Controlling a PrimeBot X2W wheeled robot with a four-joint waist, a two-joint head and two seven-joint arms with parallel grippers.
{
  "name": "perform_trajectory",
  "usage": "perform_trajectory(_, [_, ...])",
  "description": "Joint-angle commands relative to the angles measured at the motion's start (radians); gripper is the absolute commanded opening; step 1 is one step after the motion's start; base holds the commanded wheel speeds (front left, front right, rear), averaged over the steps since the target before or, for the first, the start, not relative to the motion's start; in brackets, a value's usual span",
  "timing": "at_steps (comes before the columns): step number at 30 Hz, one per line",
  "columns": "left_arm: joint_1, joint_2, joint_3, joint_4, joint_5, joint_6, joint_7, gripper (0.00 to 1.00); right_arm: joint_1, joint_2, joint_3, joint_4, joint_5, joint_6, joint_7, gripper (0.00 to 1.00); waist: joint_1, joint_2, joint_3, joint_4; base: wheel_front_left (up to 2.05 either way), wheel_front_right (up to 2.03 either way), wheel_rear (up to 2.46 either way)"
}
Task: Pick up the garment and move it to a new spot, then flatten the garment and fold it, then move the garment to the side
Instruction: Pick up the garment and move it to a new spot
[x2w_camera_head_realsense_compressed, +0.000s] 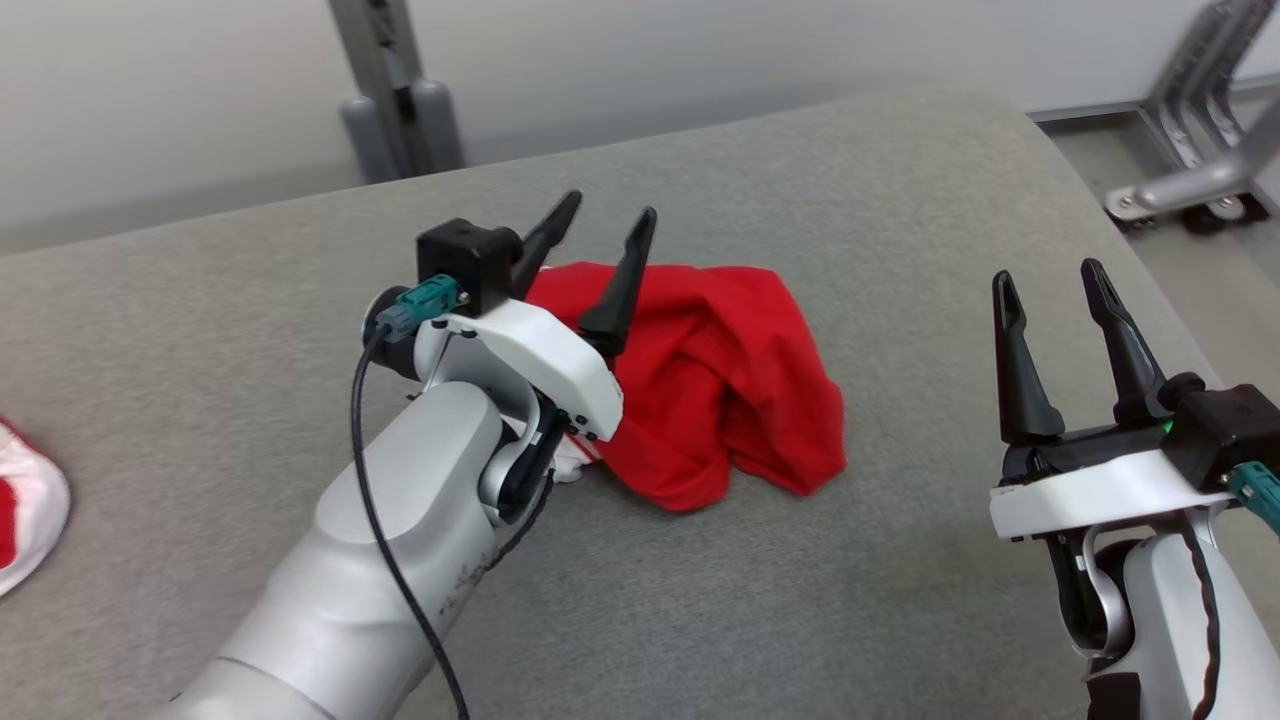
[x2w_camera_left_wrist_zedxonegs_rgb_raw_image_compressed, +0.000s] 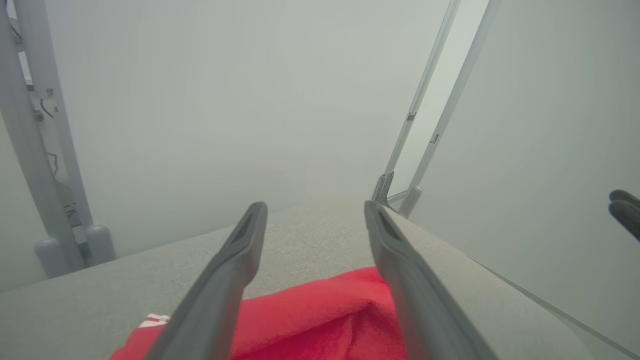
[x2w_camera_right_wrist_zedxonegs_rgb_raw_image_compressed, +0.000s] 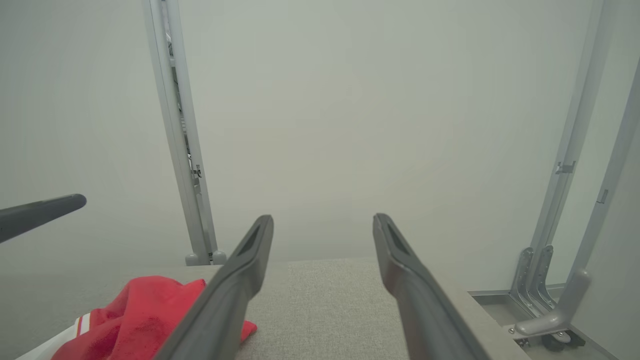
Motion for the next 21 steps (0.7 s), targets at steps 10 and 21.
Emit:
perform_trajectory(10, [0.237,0.074,0.305,-0.233,0.304,0.043,-0.003,1.0,0.054,-0.008,0.007,-0.019,-0.022,0.0,-0.005,1.0,0.0,0.0,-0.096,0.16,0.0,0.0,0.0])
perform_trajectory(21, [0.627,0.041,0.618,-0.479,0.49,0.045,-0.002,1.0,0.106,-0.025,0.02,-0.033,-0.018,0.0,-0.005,1.0,0.0,0.0,-0.128,0.215,0.0,0.0,0.0])
